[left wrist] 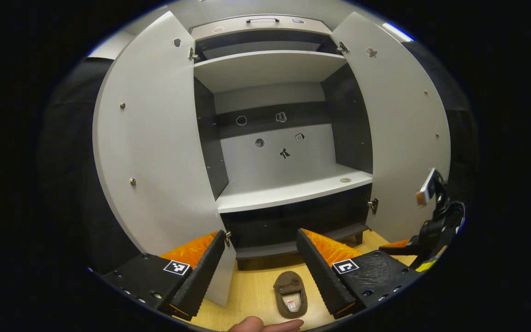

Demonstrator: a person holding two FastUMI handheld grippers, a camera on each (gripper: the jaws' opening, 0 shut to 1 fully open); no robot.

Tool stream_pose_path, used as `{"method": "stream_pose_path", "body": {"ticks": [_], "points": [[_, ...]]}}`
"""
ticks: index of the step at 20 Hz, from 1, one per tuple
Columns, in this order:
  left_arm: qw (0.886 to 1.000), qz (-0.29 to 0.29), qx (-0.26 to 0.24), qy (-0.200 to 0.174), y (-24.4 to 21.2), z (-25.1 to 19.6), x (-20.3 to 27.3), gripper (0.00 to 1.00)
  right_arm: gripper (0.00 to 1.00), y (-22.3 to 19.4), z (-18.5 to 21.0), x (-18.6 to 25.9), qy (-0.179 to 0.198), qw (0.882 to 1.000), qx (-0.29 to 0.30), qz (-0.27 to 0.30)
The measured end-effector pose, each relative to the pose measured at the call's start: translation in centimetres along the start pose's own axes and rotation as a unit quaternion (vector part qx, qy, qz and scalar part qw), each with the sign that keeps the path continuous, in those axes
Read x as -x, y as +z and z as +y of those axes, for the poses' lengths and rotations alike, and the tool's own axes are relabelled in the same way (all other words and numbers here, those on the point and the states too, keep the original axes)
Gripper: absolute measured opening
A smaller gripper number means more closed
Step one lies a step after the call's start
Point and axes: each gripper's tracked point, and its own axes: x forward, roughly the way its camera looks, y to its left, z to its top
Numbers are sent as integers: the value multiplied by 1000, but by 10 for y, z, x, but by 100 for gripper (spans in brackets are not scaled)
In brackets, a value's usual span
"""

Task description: Grab one shoe with the right hand and put it into the shoe cabinet, grab the other shoe with the left hand and put it into the shoe cabinet; then close the right door with the right hand and the left door with the left hand.

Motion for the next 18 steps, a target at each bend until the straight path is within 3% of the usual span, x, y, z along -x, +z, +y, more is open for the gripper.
{"method": "stream_pose_path", "body": {"ticks": [5,9,15,16,18], "points": [[1000,21,-5,-2,-13,-2,8,96,99,-82,14,-33,18,993,12,112],[999,32,-8,1,-22,0,12,96,98,-79,18,-35,22,993,38,112],[999,37,-11,-8,-24,-5,11,96,87,-89,3,-41,1,984,107,143],[999,36,-16,-9,-24,-5,11,96,81,-85,-8,-42,-22,981,132,139],[999,37,-22,-14,-25,-7,12,96,23,-85,-16,-43,-29,979,144,138]]}}
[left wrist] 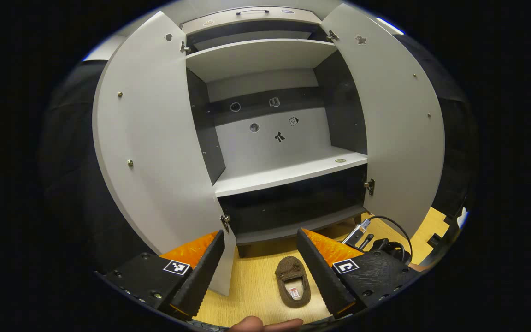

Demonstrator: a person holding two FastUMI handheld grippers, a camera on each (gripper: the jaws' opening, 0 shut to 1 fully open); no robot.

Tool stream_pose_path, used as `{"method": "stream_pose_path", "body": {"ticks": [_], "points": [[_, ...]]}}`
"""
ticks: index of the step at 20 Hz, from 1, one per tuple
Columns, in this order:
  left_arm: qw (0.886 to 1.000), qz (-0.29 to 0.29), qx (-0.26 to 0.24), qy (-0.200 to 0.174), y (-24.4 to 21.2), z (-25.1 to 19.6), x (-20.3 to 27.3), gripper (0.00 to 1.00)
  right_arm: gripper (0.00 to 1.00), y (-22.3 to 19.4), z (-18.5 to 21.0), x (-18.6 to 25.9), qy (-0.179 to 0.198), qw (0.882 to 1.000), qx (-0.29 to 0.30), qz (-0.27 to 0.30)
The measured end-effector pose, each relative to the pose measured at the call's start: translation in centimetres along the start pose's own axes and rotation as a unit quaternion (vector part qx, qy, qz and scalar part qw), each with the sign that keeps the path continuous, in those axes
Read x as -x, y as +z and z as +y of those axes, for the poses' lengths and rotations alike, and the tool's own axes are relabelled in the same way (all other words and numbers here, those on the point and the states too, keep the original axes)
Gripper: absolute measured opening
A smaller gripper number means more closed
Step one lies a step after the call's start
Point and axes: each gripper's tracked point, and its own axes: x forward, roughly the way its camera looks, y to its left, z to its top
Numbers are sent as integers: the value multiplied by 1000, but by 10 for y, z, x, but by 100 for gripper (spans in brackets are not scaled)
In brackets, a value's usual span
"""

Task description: Grab one shoe with the right hand and put it into the shoe cabinet, grab the other shoe with the left hand and put it into the shoe cabinet; then close the right door with the right hand and the left door with the left hand.

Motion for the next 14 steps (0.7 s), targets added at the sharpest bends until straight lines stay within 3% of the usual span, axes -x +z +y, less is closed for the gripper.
{"method": "stream_pose_path", "body": {"ticks": [4,14], "points": [[1000,5,0,-5,-4,-4,0,96,8,2,1,3,2,1000,-13,-3],[1000,-5,0,-25,3,-23,-8,96,6,40,-18,23,-12,996,-16,-84]]}}
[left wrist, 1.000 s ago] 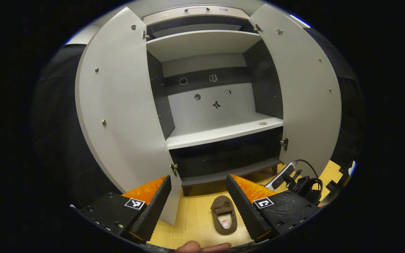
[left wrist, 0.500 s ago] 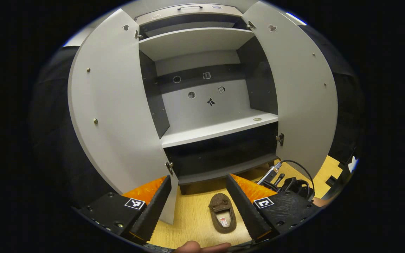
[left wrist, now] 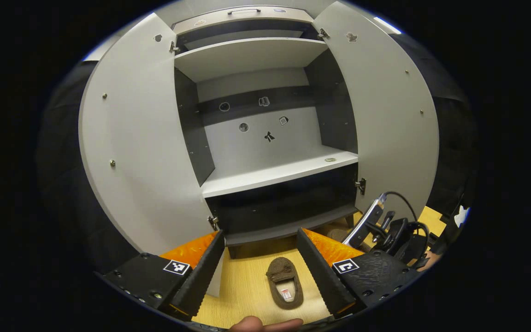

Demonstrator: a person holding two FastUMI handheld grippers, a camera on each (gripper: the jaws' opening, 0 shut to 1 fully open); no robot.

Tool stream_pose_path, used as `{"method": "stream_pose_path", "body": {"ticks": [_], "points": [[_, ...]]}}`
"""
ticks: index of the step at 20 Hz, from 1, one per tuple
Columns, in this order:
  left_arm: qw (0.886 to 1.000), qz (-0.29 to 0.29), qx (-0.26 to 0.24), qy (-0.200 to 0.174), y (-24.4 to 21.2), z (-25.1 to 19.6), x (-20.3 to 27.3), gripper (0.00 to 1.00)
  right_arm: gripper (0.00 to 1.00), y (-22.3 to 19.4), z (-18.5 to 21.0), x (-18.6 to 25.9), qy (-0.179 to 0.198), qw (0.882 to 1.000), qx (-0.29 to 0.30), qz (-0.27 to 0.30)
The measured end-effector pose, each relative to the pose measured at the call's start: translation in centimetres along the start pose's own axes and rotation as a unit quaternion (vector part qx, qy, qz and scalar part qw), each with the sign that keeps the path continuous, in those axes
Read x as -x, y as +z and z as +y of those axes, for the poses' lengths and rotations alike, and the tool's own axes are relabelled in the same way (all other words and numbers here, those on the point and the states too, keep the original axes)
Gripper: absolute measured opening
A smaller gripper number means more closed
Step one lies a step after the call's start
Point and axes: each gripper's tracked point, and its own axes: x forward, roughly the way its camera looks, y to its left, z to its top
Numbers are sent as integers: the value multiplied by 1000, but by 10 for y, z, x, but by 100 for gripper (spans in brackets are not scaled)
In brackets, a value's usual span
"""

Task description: Grab one shoe with the right hand and put it into the shoe cabinet, grab the other shoe with the left hand and put it into the shoe cabinet; then close the right door with the right hand and the left door with the left hand.

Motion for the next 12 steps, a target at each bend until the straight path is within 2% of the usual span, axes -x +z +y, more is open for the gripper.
{"method": "stream_pose_path", "body": {"ticks": [2,4,8,12], "points": [[1000,-4,0,-5,3,-4,-1,100,6,13,-4,9,-1,1000,-8,-18],[1000,-14,1,-6,8,-5,-3,96,6,31,-11,23,-4,999,-21,-43],[1000,-18,3,-8,11,-8,-9,96,6,73,-21,53,-10,995,-40,-93],[999,-31,9,-10,19,-9,-13,96,6,128,-27,87,3,989,-59,-138]]}}
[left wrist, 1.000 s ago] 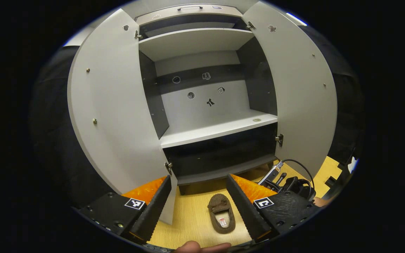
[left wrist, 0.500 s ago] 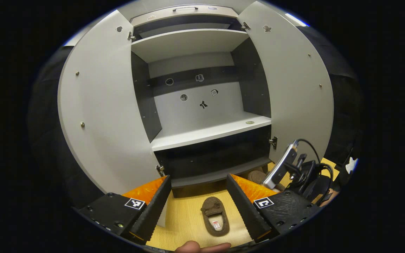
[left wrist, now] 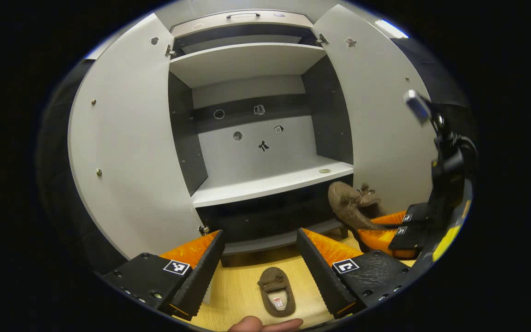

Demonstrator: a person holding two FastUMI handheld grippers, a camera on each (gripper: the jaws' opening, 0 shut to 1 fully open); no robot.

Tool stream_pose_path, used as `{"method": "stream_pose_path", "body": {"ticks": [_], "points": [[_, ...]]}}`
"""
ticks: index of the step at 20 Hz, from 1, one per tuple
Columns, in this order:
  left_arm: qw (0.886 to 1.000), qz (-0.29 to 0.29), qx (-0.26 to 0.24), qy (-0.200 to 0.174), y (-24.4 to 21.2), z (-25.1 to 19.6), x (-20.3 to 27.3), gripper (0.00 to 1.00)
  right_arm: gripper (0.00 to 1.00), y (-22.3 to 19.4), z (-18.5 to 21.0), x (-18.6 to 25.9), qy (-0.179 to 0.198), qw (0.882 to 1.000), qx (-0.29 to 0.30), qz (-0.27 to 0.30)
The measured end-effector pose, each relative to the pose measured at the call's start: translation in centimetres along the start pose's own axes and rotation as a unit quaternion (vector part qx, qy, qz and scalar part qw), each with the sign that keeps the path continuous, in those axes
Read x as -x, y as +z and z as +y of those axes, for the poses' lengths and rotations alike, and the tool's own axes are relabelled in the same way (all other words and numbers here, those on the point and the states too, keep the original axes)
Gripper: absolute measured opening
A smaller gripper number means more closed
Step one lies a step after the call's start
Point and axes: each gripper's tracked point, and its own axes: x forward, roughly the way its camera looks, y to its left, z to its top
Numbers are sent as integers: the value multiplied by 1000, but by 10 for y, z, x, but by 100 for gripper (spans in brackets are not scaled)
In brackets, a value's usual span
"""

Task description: Grab one shoe with the right hand and put it into the shoe cabinet, grab the other shoe with the left hand and put it into the shoe cabinet; then close the right door with the right hand and the left door with the left hand.

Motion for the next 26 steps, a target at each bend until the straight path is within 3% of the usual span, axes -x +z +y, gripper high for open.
{"method": "stream_pose_path", "body": {"ticks": [9,18,26], "points": [[1000,1,11,8,-8,4,5,96,6,96,-25,-2,-9,999,-24,-26],[998,36,44,36,-43,32,32,96,6,145,-66,-103,-35,998,-45,-3],[993,65,58,80,-70,64,54,97,6,170,-86,-206,-46,999,-17,20]]}}
